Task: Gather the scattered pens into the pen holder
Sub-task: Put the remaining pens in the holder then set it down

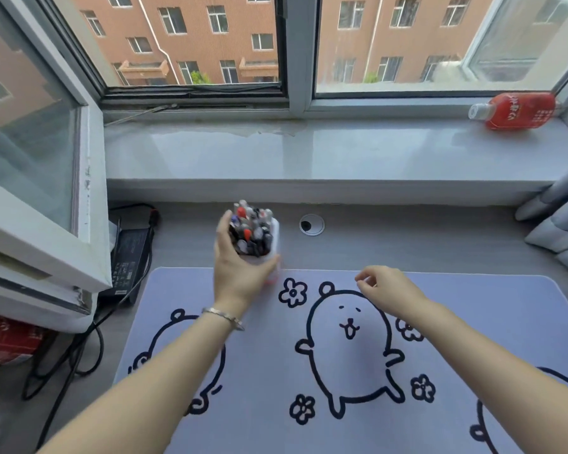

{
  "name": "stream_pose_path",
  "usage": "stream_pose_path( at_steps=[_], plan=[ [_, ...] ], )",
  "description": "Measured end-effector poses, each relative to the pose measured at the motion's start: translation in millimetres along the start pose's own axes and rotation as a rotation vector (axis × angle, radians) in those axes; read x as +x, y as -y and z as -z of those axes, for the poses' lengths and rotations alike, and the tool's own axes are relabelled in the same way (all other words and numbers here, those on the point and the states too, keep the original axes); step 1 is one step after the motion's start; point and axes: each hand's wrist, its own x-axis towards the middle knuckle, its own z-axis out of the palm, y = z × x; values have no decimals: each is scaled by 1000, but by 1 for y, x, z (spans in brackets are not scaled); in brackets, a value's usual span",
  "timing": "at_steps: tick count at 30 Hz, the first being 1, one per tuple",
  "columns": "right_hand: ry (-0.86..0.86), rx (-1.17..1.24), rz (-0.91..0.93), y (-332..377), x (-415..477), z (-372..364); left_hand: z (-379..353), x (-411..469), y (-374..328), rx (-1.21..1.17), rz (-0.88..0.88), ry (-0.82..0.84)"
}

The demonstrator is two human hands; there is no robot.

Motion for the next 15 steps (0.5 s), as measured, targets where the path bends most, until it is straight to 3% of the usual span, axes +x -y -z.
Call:
stream_pose_path(
  at_steps=[6,15],
  plan=[
    [22,10,-2,5,4,-4,17,37,23,22,65,-5],
    [29,-3,-30,-5,4,-4,12,48,18,48,23,59]
  ],
)
